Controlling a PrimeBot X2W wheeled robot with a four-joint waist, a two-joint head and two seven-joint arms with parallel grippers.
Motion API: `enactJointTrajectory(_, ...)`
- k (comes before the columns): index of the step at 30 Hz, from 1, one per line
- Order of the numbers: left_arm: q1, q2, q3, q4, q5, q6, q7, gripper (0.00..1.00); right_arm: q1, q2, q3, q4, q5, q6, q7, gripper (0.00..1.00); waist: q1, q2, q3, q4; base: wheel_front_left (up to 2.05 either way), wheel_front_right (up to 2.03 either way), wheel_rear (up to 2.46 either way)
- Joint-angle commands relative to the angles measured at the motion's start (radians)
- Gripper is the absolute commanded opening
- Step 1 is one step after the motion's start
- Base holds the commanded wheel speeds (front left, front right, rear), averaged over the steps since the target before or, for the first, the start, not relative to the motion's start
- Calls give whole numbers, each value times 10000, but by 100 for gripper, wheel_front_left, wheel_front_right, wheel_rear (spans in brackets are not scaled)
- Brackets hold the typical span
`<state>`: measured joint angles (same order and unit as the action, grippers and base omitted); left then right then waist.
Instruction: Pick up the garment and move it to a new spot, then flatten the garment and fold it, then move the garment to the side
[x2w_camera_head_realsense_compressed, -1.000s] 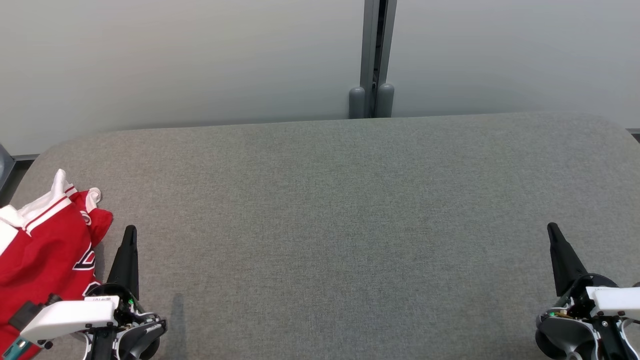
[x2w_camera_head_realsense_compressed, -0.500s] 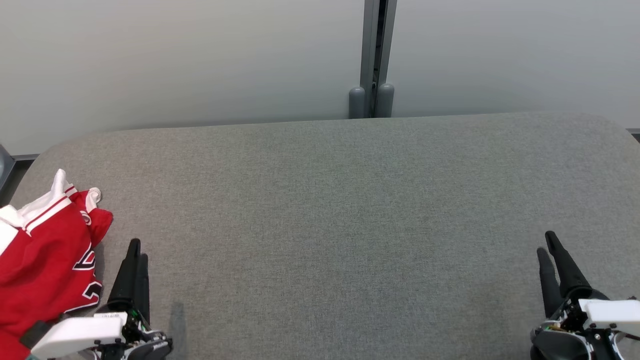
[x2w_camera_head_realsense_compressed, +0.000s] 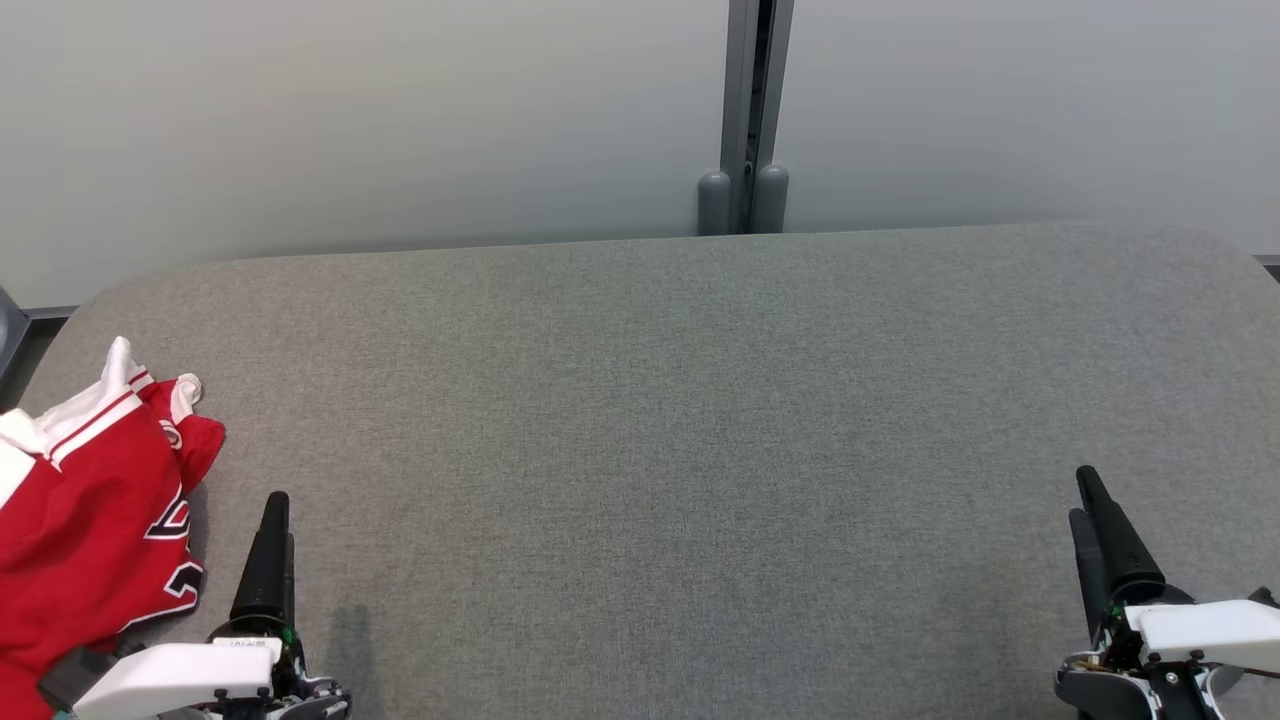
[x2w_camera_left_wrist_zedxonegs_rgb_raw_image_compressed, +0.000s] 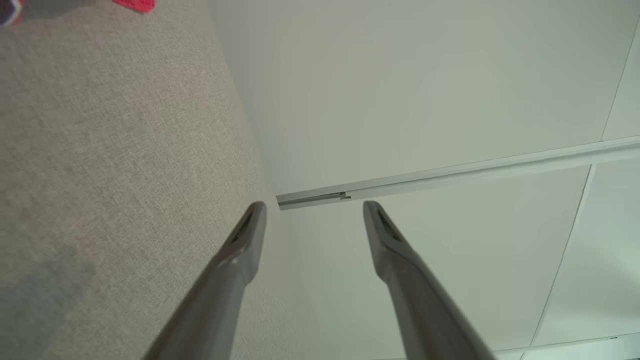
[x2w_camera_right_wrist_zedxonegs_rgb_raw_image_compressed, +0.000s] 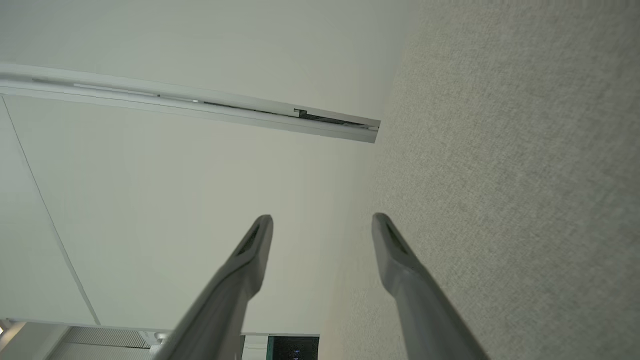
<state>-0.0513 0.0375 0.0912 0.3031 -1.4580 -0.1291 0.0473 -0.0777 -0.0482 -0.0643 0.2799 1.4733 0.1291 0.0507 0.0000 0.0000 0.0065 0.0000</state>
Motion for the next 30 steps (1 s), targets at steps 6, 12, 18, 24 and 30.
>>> enactJointTrajectory(6, -404, 65, 5, -26, 1787, -6, -346, 100, -340, -133, 106, -80, -1611, 6, -382, 100, 0, 0, 13, 0, 0, 0, 0)
enactJointTrajectory(12, -429, 59, -51, 102, 3005, 61, -553, 100, -386, -118, 244, 26, -2706, 7, -590, 100, 0, 0, 25, 3, 0, 0, 0)
enactJointTrajectory(18, -450, 62, -186, 246, 4231, 205, -791, 100, -430, -67, 342, 152, -3922, 9, -827, 100, 0, 0, 38, 2, 0, 0, 0)
enactJointTrajectory(24, -451, 71, -319, 412, 5276, 422, -1007, 100, -457, -42, 325, 355, -5061, 10, -1046, 100, 0, 0, 46, 1, 0, 0, 0)
enactJointTrajectory(30, -434, 80, -405, 494, 6205, 573, -1217, 100, -463, -10, 349, 321, -6008, 11, -1257, 100, 0, 0, 46, 0, 0, 0, 0)
